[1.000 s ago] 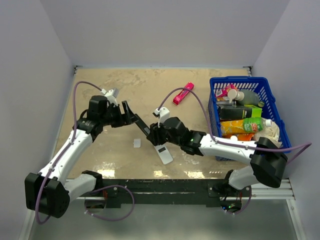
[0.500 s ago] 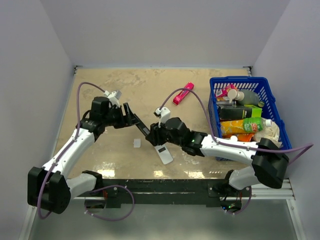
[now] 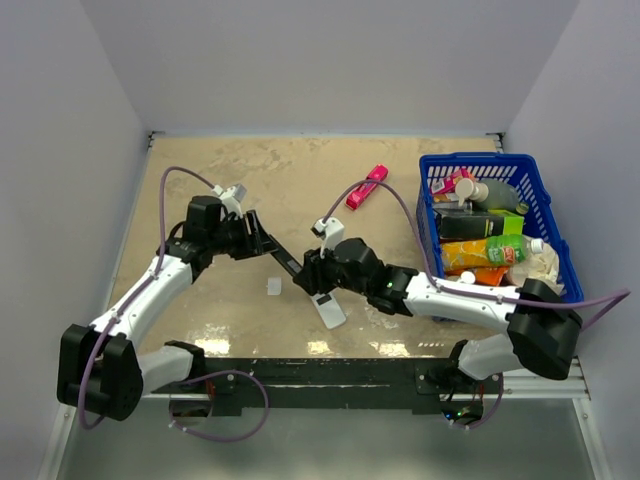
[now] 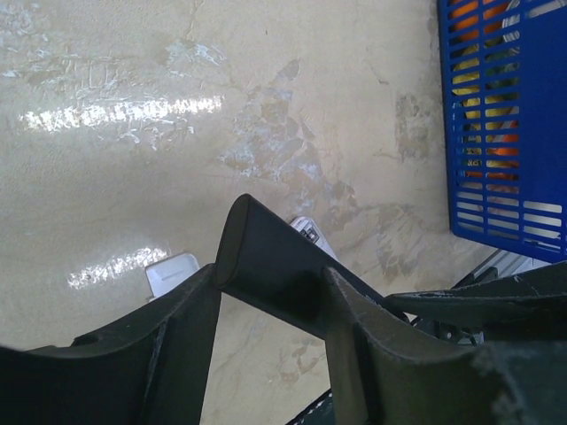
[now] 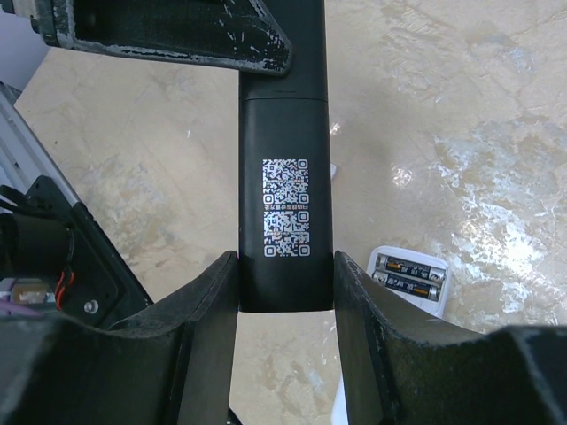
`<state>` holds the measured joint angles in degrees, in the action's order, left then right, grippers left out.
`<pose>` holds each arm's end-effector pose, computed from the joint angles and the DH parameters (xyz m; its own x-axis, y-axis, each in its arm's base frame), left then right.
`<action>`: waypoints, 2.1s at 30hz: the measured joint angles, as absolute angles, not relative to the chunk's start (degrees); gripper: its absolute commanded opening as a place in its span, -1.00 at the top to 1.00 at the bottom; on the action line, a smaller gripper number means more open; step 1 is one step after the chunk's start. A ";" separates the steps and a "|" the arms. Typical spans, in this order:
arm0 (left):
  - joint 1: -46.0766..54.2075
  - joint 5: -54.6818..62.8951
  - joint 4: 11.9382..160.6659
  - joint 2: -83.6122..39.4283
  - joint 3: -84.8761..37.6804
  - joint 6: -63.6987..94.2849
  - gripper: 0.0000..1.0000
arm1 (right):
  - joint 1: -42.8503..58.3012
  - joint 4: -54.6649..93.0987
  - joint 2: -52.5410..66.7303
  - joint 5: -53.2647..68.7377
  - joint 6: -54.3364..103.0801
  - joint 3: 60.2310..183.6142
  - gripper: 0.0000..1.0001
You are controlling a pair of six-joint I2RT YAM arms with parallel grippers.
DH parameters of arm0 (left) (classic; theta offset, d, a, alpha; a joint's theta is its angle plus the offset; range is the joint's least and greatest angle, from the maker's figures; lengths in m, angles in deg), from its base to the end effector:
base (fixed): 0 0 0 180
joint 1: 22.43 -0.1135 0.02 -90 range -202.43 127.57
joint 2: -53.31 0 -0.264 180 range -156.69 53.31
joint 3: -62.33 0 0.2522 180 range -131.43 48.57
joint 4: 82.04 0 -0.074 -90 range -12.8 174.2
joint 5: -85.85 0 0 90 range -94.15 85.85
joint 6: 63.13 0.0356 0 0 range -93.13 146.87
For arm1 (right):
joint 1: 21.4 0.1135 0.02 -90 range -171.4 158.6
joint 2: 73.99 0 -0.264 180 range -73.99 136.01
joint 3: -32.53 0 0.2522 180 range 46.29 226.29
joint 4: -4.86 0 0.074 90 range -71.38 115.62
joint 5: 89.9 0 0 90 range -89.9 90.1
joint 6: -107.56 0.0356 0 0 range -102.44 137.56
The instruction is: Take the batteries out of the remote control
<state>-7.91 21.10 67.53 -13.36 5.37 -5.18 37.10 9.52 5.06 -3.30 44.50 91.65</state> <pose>0.2336 -0.0762 0.2449 -0.8168 -0.2842 -0.5020 0.1286 0.7586 -0.6388 0.1620 0.2603 0.2411 -0.5667 -0.0592 -0.8218 -0.6352 0.6667 0.3900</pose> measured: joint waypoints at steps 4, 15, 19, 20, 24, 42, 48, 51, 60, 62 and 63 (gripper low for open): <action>-7.93 21.82 68.56 -13.56 5.39 -5.95 0.27 | 37.10 9.39 3.88 -3.28 44.65 90.73 0.73; -8.13 25.69 71.31 -14.26 5.85 -9.25 0.92 | 37.16 7.77 3.55 -2.89 45.24 87.65 0.75; -8.24 26.59 71.31 -14.65 6.07 -10.12 1.00 | 37.21 7.09 2.74 -2.93 45.59 86.52 0.75; -8.43 27.16 71.36 -14.80 6.18 -10.49 1.00 | 37.21 6.98 2.09 -2.93 45.68 86.06 0.75; -9.42 30.39 71.79 -15.41 6.44 -12.50 1.00 | 37.21 6.85 0.16 -2.98 46.03 84.92 0.74; -10.42 33.73 74.96 -14.04 12.04 -12.96 -0.32 | 37.25 6.57 -0.95 -3.39 46.33 84.31 0.78; -10.36 34.41 75.25 -12.57 13.70 -12.46 -0.30 | 37.25 6.61 -0.54 -3.37 46.48 84.75 0.78; -10.36 34.46 75.27 -12.53 13.72 -12.33 -0.31 | 37.25 6.57 -0.40 -3.35 46.48 84.88 0.79; -10.36 34.61 76.69 -12.55 13.70 -12.90 -0.31 | 37.25 5.69 1.85 -3.28 46.53 84.96 0.80; -10.36 34.63 77.22 -12.62 13.70 -13.16 -0.29 | 37.25 5.63 2.13 -3.24 46.53 84.96 0.80; -10.36 34.63 77.41 -12.68 13.72 -13.25 -0.28 | 37.25 5.65 2.13 -3.22 46.53 84.96 0.80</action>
